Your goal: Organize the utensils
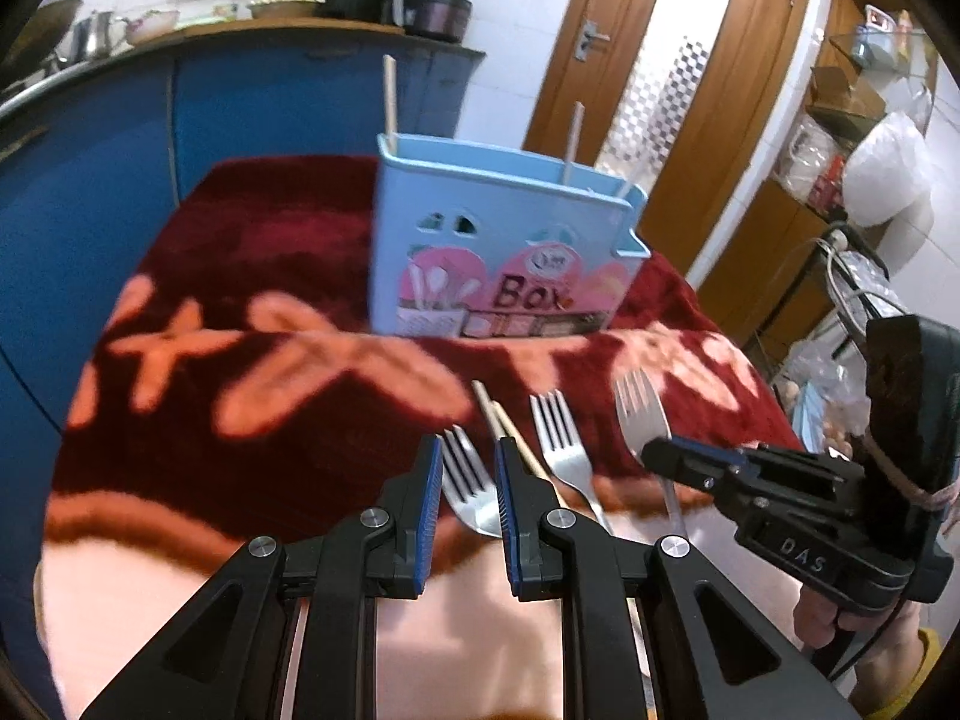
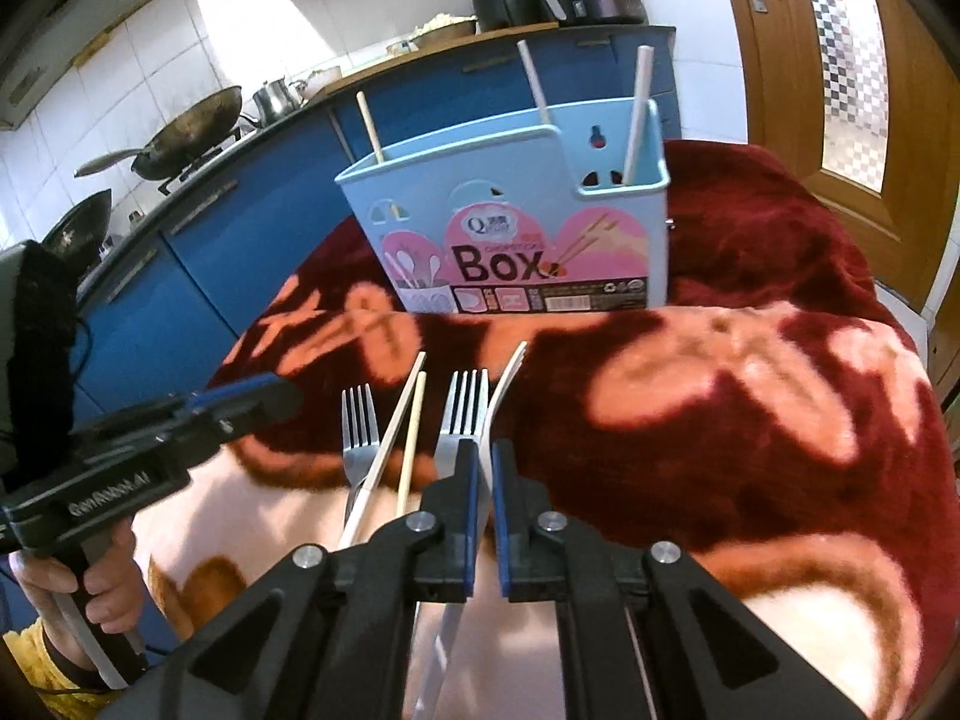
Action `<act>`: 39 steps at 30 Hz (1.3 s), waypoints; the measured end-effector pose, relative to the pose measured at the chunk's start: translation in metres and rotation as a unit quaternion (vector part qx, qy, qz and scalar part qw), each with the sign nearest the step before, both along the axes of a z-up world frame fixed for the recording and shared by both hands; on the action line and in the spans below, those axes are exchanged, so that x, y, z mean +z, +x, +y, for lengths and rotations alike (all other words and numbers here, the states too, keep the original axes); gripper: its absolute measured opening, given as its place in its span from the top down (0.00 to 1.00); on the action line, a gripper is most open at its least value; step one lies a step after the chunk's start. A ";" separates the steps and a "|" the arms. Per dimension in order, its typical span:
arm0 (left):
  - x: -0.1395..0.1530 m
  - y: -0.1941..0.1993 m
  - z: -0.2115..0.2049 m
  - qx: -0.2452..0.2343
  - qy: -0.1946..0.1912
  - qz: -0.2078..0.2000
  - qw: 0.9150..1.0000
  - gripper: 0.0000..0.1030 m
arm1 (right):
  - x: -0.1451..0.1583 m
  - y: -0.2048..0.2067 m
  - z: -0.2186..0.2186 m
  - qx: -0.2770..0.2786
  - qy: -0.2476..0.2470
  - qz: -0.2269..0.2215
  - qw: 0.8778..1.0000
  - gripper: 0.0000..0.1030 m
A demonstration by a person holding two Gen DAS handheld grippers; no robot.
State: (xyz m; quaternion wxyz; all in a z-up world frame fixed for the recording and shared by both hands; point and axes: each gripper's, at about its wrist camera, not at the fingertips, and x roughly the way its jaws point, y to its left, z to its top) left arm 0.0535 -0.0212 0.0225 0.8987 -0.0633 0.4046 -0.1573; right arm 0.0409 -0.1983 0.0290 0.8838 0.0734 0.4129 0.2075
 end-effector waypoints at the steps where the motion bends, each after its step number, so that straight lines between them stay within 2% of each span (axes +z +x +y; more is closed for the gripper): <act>1: -0.002 0.001 -0.003 -0.005 0.000 0.005 1.000 0.83 | 0.001 -0.001 -0.002 -0.001 0.001 -0.001 1.000 0.94; 8: -0.016 0.012 -0.028 -0.051 0.006 0.076 0.996 0.83 | 0.002 -0.006 -0.013 -0.006 0.016 -0.006 1.000 0.94; 15: -0.025 0.020 -0.041 -0.051 0.047 0.113 0.991 0.84 | 0.006 -0.010 -0.021 -0.008 0.025 -0.017 1.000 0.94; 19: -0.033 0.026 -0.044 -0.044 0.050 0.136 0.988 0.87 | 0.007 -0.012 -0.025 -0.008 0.031 -0.022 0.999 0.94; 32: -0.032 0.034 -0.047 -0.029 0.060 0.155 0.986 0.87 | 0.008 -0.016 -0.032 -0.006 0.041 -0.029 0.999 0.94; 39: -0.038 0.048 -0.050 -0.033 0.042 0.177 0.983 0.91 | 0.010 -0.018 -0.034 -0.009 0.043 -0.031 0.999 0.94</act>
